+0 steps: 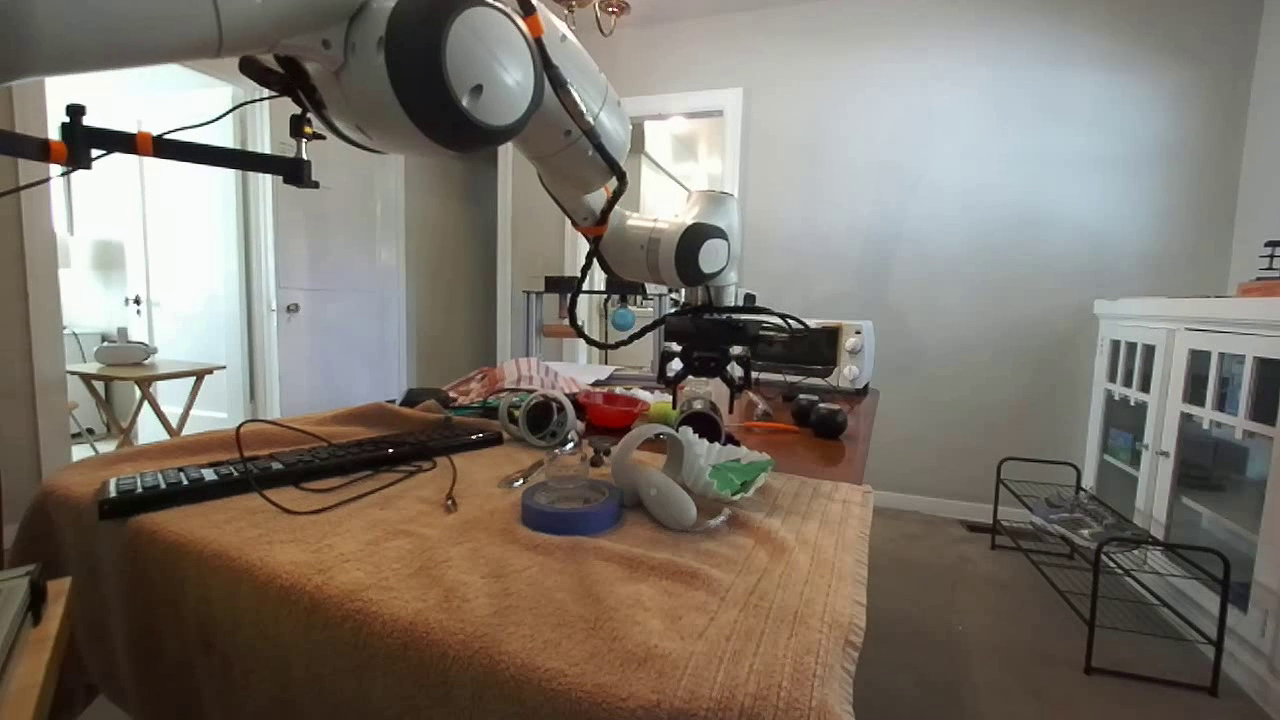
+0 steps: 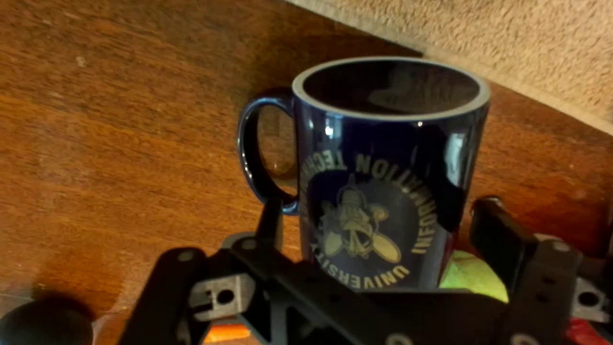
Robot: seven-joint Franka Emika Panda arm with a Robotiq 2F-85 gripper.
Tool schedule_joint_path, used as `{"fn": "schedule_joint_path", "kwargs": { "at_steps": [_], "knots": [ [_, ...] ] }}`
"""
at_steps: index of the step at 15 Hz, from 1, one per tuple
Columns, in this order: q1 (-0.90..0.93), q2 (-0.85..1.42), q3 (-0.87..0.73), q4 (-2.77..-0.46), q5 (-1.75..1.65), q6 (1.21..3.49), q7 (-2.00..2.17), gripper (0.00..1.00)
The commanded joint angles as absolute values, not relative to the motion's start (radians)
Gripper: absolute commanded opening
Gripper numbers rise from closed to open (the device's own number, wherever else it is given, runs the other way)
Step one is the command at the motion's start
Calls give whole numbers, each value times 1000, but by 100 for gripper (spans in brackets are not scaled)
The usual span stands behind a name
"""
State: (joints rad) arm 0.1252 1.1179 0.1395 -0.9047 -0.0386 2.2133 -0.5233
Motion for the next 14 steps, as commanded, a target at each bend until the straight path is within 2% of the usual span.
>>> {"fn": "schedule_joint_path", "kwargs": {
  "at_steps": [1,14],
  "knots": [
    [142,1217,139,-763,-57,2140,-506,100],
    [160,1319,139,-598,-56,2131,-561,100]
  ]
}}
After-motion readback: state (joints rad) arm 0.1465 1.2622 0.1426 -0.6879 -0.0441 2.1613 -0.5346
